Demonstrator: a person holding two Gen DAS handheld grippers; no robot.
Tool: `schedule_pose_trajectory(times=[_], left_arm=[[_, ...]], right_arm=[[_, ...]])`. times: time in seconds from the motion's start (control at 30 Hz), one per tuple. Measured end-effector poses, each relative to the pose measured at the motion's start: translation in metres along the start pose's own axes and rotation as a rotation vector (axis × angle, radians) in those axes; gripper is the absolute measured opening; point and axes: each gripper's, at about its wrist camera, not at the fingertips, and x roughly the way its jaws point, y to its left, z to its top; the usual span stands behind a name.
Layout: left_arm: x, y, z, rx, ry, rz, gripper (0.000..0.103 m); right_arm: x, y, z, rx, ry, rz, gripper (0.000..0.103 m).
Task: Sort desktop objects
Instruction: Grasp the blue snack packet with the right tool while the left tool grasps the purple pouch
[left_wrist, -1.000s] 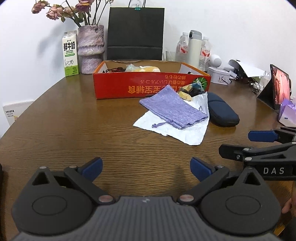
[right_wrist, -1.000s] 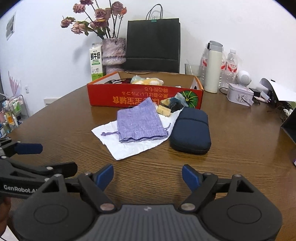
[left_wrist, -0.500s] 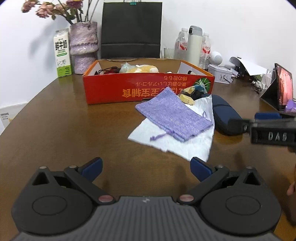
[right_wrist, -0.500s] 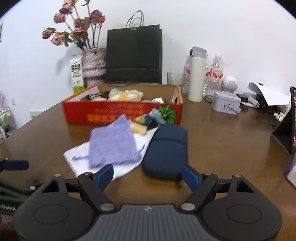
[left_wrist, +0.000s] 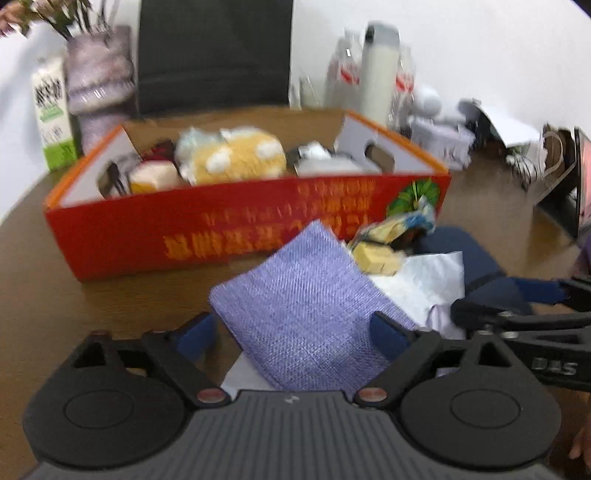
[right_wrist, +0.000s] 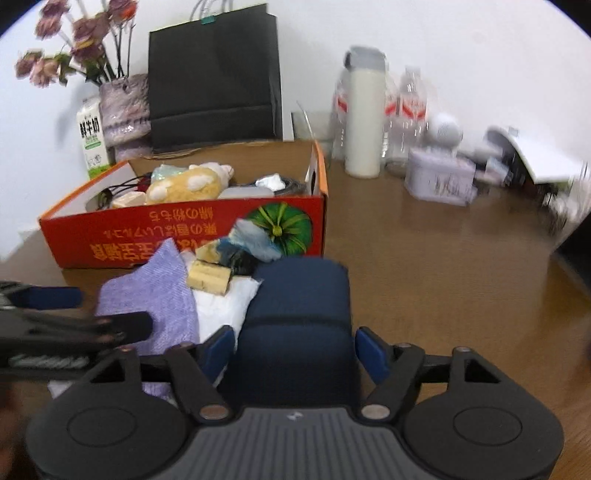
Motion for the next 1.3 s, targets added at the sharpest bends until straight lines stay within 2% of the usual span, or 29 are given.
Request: schedule_pose_trajectory(times=[0.07,0.1,0.13,0.17,0.23,0.43,0.47,0.53,0.57,0.6,0.67,0.77,0.83,0.9,0.93,0.97,1.0,1.07,1.3], left_arm=[[-0.002,-0.005,-0.004,0.043,-0.028,0.026,0.069],[-0.004,-0.006,-0.005,0.049,-0.034,0.019,0.05],[-0.007,-0.006,-0.005,0.05,-0.04,0.024,0.035],[-0.008,-0.006,-0.006,0.057,-0.042,0.052,0.012],[-0.011,-0.003,-0.006,0.059,-0.04,0.073,0.002],[-0.055,0.006,-0.014,-0.014,-0.111,0.038,0.001],[-0.061,0.005,-0.017,-0.018,-0.119,0.017,0.003],[-0.063,-0.006,-0.022,0.044,-0.131,-0.018,0.036],[-0.06,-0.013,-0.023,0.098,-0.124,-0.011,0.076],[-0.055,-0.019,-0.024,0.148,-0.119,-0.01,0.092],[-0.043,-0.025,-0.021,0.188,-0.097,-0.019,0.091],[-0.018,-0.027,-0.014,0.134,0.008,-0.014,0.091],[-0.015,-0.025,-0.015,0.11,0.003,-0.029,0.083],[-0.02,-0.026,-0.017,0.116,-0.01,-0.067,0.04],[-0.022,-0.026,-0.017,0.117,-0.012,-0.055,0.029],[-0.023,-0.026,-0.017,0.119,-0.013,-0.031,0.009],[-0.024,-0.022,-0.017,0.112,-0.012,-0.018,0.005],[-0.027,-0.014,-0.019,0.085,-0.013,-0.031,0.001],[-0.036,0.015,-0.022,0.01,-0.035,0.01,0.002]], right_arm=[[-0.006,-0.003,-0.005,-0.017,-0.001,-0.003,0.07],[-0.009,-0.004,-0.008,-0.026,-0.001,-0.01,0.07],[-0.013,-0.005,-0.01,-0.029,0.003,-0.008,0.07],[-0.016,-0.006,-0.012,-0.028,0.006,-0.003,0.07],[-0.023,-0.007,-0.016,-0.026,0.014,-0.002,0.07],[-0.044,-0.005,-0.031,-0.074,0.024,-0.003,0.071],[-0.047,-0.003,-0.034,-0.083,0.027,-0.001,0.072],[-0.055,-0.003,-0.037,-0.086,0.026,0.004,0.071],[-0.059,-0.003,-0.037,-0.083,0.012,0.004,0.07],[-0.066,-0.003,-0.034,-0.081,-0.018,0.01,0.07],[-0.077,-0.003,-0.026,-0.081,-0.077,0.038,0.07],[-0.072,0.0,-0.005,-0.1,-0.129,0.078,0.07],[-0.05,0.003,0.011,-0.092,-0.107,0.094,0.07],[-0.02,0.004,0.023,-0.059,-0.043,0.121,0.059],[-0.009,0.004,0.026,-0.042,-0.014,0.131,0.035],[0.003,0.004,0.027,-0.022,0.013,0.138,0.026],[0.011,0.004,0.027,-0.012,0.022,0.137,0.024],[0.013,0.007,0.024,-0.015,0.008,0.108,0.009],[0.011,0.008,0.018,-0.02,-0.022,0.085,0.008]])
